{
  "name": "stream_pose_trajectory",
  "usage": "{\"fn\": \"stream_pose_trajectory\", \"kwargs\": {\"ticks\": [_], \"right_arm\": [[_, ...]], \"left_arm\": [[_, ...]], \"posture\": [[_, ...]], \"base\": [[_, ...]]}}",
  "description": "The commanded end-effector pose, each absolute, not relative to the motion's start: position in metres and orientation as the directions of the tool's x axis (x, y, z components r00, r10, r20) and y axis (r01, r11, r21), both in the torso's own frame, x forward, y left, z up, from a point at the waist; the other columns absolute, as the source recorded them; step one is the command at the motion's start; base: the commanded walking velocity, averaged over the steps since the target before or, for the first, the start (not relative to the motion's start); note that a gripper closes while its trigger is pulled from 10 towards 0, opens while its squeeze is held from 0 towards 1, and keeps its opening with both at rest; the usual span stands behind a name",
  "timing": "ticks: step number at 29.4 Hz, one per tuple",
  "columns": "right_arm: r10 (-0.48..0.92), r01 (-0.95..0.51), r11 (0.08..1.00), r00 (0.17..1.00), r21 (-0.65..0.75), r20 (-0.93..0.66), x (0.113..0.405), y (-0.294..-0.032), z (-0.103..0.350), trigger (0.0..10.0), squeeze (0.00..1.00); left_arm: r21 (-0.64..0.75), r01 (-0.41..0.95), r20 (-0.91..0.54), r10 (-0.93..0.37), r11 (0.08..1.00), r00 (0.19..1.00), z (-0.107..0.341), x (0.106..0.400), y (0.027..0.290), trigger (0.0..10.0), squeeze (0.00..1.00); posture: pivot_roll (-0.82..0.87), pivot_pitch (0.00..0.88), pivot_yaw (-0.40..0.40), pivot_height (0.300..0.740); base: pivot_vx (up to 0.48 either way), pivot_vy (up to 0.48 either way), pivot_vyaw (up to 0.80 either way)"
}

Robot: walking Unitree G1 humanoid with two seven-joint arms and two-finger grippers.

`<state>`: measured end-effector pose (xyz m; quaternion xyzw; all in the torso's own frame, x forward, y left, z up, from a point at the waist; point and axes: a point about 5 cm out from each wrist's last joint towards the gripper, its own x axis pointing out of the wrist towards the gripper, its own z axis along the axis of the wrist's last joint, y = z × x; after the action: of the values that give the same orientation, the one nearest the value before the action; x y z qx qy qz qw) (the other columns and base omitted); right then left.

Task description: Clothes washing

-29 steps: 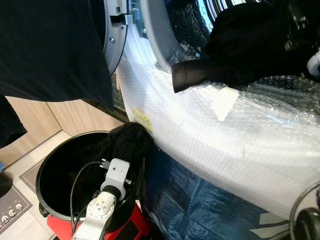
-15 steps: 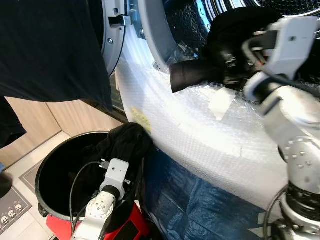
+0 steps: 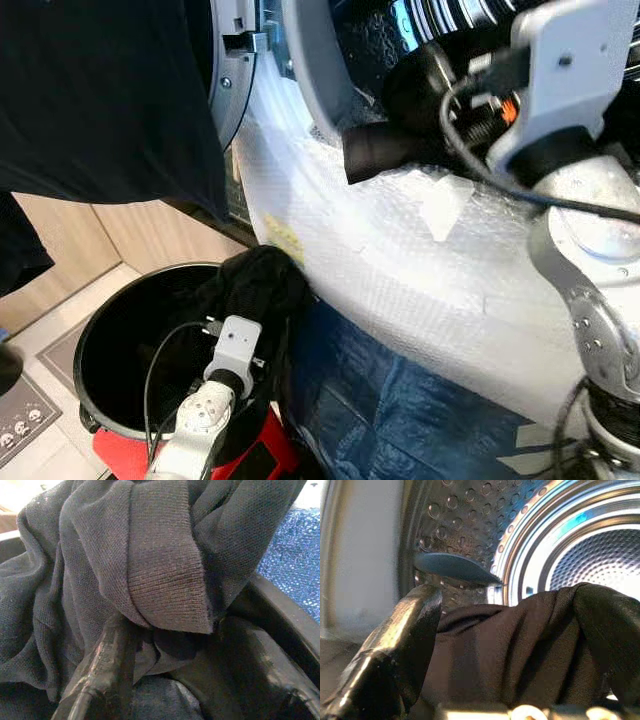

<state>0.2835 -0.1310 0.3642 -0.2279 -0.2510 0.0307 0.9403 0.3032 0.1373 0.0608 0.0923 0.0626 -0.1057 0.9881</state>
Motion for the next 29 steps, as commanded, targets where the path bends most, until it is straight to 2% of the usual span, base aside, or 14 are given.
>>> {"fn": "stream_pose_trajectory", "kwargs": {"ticks": [1, 6, 9, 14, 19, 22, 29], "right_arm": [[0.197, 0.066, 0.877, 0.854, -0.475, 0.481, 0.282, -0.129, 0.366, 10.0, 0.00], [0.199, 0.069, 0.880, 0.845, -0.470, 0.496, 0.279, -0.138, 0.370, 10.0, 0.00], [0.198, 0.038, 0.883, 0.873, -0.468, 0.445, 0.280, -0.149, 0.367, 10.0, 0.00], [0.234, -0.089, 0.926, 0.898, -0.367, 0.372, 0.278, -0.152, 0.358, 10.0, 0.00], [0.275, -0.181, 0.927, 0.923, -0.329, 0.269, 0.274, -0.153, 0.343, 10.0, 0.00], [0.272, -0.225, 0.951, 0.937, -0.213, 0.221, 0.274, -0.154, 0.334, 10.0, 0.00], [0.316, -0.298, 0.948, 0.917, -0.110, 0.244, 0.267, -0.160, 0.349, 10.0, 0.00]], "left_arm": [[0.175, 0.259, -0.178, -0.228, 0.950, 0.957, 0.054, 0.301, 0.130, 10.0, 0.00], [0.174, 0.257, -0.179, -0.226, 0.951, 0.958, 0.054, 0.301, 0.131, 10.0, 0.00], [0.174, 0.258, -0.182, -0.227, 0.950, 0.957, 0.053, 0.301, 0.131, 10.0, 0.00], [0.174, 0.262, -0.184, -0.230, 0.949, 0.956, 0.053, 0.301, 0.131, 10.0, 0.00], [0.171, 0.267, -0.183, -0.236, 0.948, 0.954, 0.053, 0.301, 0.129, 10.0, 0.00], [0.171, 0.271, -0.184, -0.240, 0.947, 0.953, 0.052, 0.301, 0.128, 10.0, 0.00], [0.170, 0.266, -0.185, -0.234, 0.949, 0.954, 0.052, 0.301, 0.130, 10.0, 0.00]], "posture": [[-0.03, 0.149, -0.022, 0.740], [-0.02, 0.145, -0.022, 0.740], [-0.02, 0.140, -0.022, 0.740], [-0.03, 0.119, -0.021, 0.740], [-0.03, 0.110, -0.020, 0.740], [-0.03, 0.108, -0.019, 0.740], [-0.03, 0.118, -0.021, 0.740]], "base": [[0.000, 0.000, 0.00], [0.000, 0.000, 0.00], [0.000, 0.000, 0.00], [0.000, 0.000, 0.00], [0.000, 0.000, 0.00], [0.000, 0.000, 0.00], [0.000, 0.000, 0.00]]}}
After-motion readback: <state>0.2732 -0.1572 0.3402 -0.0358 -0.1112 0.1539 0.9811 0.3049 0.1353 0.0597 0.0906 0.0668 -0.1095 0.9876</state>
